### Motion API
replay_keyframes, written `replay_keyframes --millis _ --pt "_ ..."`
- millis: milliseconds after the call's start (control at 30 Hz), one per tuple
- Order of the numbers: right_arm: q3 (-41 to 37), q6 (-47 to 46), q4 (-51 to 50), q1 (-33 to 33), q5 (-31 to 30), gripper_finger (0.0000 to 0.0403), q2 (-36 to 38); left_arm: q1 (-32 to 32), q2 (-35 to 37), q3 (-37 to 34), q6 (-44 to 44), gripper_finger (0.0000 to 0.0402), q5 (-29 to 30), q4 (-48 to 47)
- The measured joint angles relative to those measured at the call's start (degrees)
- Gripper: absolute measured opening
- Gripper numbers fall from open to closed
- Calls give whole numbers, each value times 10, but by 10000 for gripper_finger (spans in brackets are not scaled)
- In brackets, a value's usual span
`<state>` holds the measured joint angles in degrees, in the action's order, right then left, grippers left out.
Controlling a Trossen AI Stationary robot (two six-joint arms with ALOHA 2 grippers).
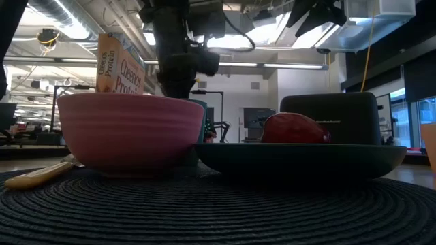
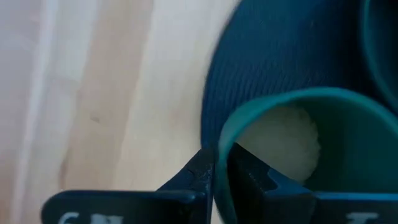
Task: Arrange a breakfast setting
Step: Put the blue cup on the blue placemat above the pink bowl, then return to Home Position
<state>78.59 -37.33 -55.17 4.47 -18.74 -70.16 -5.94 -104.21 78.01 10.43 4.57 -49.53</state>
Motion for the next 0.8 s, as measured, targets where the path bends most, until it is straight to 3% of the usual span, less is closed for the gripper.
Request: replay_keyframes --millis 300,433,533,667,733,800 --pt "0 42 -3 0 -28 177 66 -14 16 52 2 102 7 -37" --pt "-3 121 4 0 -44 176 113 -23 45 89 -4 126 17 -55" --pt "-44 177 68 0 -41 161 170 -22 89 105 -12 131 34 -24" --pt "-158 198 198 1 18 91 269 -1 175 82 -19 122 37 140" --pt "-228 198 269 1 57 36 322 20 226 41 -31 109 37 268" --pt "-301 199 337 -7 100 12 375 38 266 -15 -47 93 28 360"
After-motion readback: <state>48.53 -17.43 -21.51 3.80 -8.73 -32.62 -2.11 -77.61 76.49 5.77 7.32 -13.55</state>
